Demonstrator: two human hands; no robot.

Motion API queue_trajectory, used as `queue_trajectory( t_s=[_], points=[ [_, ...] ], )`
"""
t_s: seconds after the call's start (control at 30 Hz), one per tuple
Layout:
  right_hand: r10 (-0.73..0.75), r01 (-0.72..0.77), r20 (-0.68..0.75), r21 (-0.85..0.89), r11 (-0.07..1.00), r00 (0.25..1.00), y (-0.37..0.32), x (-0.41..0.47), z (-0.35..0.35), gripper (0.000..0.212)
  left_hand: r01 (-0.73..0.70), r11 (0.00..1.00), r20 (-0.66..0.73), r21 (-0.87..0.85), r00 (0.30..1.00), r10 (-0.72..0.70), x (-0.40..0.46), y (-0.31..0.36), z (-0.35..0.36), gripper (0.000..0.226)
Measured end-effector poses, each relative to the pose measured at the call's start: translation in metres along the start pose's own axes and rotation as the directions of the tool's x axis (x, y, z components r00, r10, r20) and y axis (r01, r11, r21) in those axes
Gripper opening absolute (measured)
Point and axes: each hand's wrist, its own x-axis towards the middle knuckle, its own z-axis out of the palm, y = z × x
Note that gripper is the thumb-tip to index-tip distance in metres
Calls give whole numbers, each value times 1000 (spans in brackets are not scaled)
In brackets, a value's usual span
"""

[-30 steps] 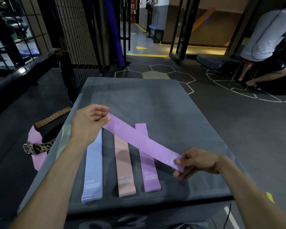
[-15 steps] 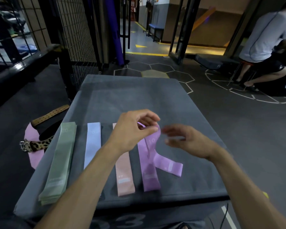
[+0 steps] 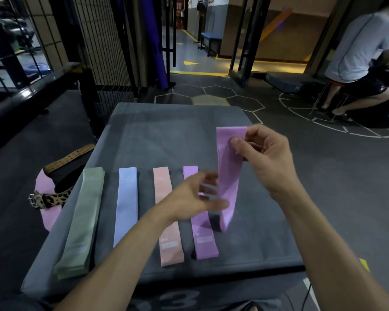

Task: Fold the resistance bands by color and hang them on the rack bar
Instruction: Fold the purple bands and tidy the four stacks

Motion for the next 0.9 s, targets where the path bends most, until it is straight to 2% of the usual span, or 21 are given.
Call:
queue_trajectory(
  t_s=[0.1, 0.17, 0.23, 0.27, 0.33, 0.43, 0.6, 0.77, 0.9],
  points=[
    [-6, 5, -48, -12, 1000, 999, -9, 5, -1, 5, 87, 988, 129, 131, 986, -104, -4, -12, 13, 54],
    [0, -3, -94, -30, 1000, 996, -10, 10, 0, 5, 104, 966, 135, 236, 981, -139, -6, -22, 16, 37],
    [21, -30, -155, -55, 998, 988, -7, 15, 2, 6, 124, 959, 96, 254, 984, -153, -9, -28, 16, 12],
    [37, -51, -181, -70, 996, 983, -3, 19, 3, 7, 136, 959, 71, 249, 985, -158, -11, -30, 16, 7],
    [86, -111, -214, -107, 988, 973, 6, 27, 5, 6, 151, 966, 34, 212, 986, -162, -18, -32, 15, 16],
    [203, -229, -223, -97, 969, 953, 27, 40, 9, 6, 190, 965, 3, 180, 981, -194, -28, -35, 10, 17],
    [433, -443, -180, -13, 897, 883, 76, 62, 26, 12, 253, 924, -142, 288, 965, -220, -38, -40, 9, 14],
    [607, -609, -93, 5, 793, 790, 137, 80, 47, 10, 346, 860, -153, 376, 938, -310, -37, -45, 12, 22],
    [665, -654, 26, -151, 741, 747, 178, 84, 63, 19, 412, 850, -68, 327, 908, -413, -30, -47, 9, 17]
  ],
)
